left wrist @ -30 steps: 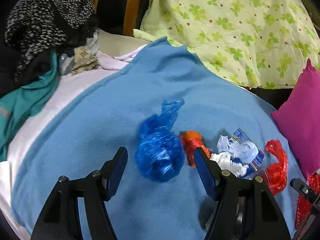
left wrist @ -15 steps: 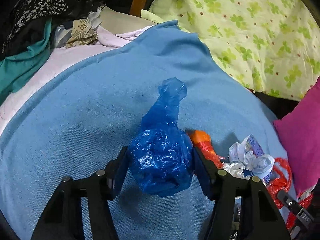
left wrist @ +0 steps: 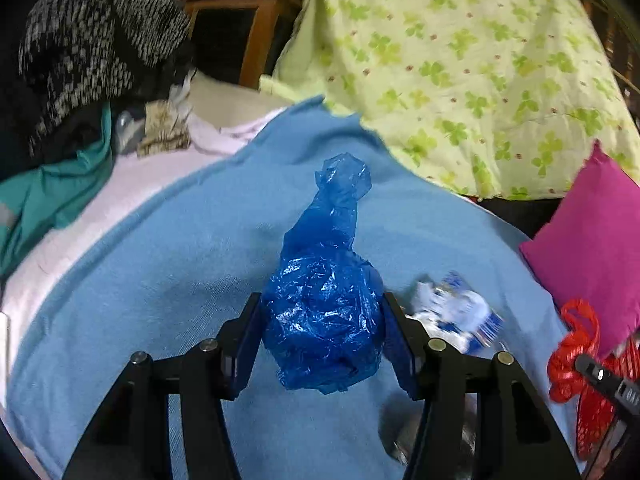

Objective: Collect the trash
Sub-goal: 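Grasp the blue plastic bag with the left tool while the right tool grasps the red bag, then carry the blue and red bags over the red basket and release them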

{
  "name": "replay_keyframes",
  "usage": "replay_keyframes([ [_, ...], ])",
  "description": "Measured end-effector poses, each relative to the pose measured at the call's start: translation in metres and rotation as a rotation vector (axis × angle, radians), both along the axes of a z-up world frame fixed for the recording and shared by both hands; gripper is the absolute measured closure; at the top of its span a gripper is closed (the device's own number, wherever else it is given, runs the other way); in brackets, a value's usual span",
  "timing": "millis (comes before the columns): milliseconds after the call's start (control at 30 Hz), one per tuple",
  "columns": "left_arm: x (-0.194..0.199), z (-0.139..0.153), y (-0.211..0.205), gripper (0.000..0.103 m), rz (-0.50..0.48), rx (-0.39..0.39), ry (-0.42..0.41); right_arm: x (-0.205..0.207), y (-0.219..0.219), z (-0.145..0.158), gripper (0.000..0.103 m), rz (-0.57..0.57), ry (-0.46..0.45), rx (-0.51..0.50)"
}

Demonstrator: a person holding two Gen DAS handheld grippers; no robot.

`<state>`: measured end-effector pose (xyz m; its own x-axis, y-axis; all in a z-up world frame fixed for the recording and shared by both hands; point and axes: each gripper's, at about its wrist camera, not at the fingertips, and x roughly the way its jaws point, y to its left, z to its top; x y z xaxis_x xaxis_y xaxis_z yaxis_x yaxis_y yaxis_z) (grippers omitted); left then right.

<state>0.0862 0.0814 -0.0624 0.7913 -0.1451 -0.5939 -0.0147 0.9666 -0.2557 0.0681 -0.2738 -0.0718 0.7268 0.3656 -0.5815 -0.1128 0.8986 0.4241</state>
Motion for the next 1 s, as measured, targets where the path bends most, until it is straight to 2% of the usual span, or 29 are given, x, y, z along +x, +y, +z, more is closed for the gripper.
replay_keyframes([
  [200,-0.045,0.022,-0.027,0.044,-0.066,0.055,-0.087,-0.035,-0.01,0.022,0.063,-0.023,-0.083,-0.011],
  [433,-0.099,0.044,-0.089,0.044,-0.192,0.131,-0.143,-0.097,-0.03,0.037,0.063,-0.072,-0.15,0.048],
  [633,-0.127,0.073,-0.135,0.044,-0.277,0.19,-0.175,-0.147,-0.049,0.054,0.063,-0.084,-0.197,0.112],
  [1000,-0.173,0.118,-0.196,0.044,-0.367,0.267,-0.249,-0.212,-0.072,0.108,0.062,-0.117,-0.318,0.089],
])
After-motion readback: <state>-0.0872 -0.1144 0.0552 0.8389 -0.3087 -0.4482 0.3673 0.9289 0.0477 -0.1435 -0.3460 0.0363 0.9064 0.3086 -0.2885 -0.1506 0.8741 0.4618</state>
